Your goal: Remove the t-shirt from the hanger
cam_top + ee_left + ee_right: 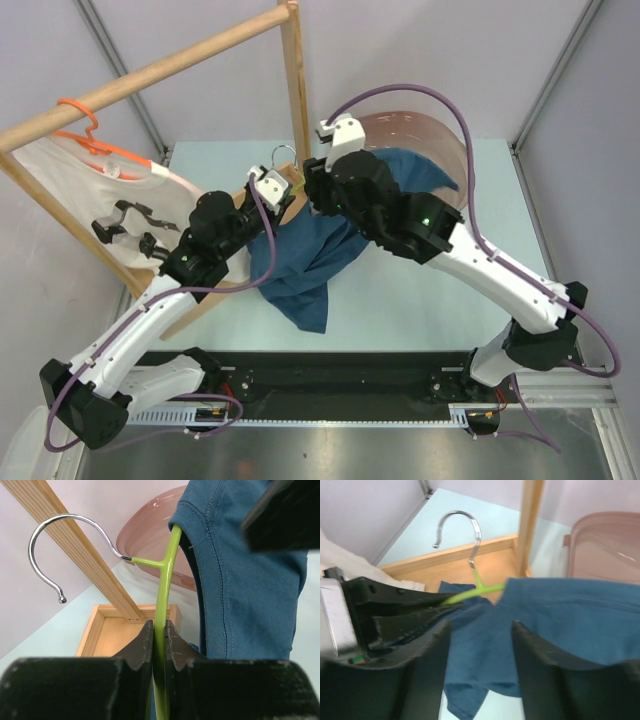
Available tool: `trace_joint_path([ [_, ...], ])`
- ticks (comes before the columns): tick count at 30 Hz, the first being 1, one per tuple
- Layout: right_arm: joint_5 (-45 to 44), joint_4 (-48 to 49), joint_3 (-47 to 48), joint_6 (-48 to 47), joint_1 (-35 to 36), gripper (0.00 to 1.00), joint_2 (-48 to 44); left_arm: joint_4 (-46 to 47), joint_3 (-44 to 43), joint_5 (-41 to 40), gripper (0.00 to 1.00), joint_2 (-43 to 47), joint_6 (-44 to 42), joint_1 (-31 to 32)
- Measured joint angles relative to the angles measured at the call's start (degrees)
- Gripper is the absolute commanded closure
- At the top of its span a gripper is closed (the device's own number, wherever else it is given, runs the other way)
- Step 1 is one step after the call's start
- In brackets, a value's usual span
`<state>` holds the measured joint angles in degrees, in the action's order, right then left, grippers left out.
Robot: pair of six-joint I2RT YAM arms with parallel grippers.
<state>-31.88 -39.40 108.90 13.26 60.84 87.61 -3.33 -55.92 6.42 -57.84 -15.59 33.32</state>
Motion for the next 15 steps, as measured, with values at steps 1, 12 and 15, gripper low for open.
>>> trace_joint_path([
  [1,0.4,0.7,0.3,-0.4,0.3,0.51,0.9,0.0,0.0,0.3,1.0,0.0,0.2,-0.2],
  [12,3.6,5.0,7.0,-4.1,-0.7,0.53,9.1,0.1,0.2,3.6,1.0,0.0,2.1,-1.3],
  [15,4.2,5.5,7.1,-4.5,-2.0,0.53,10.3,0.2,0.4,4.0,1.0,0.0,2.1,-1.6],
])
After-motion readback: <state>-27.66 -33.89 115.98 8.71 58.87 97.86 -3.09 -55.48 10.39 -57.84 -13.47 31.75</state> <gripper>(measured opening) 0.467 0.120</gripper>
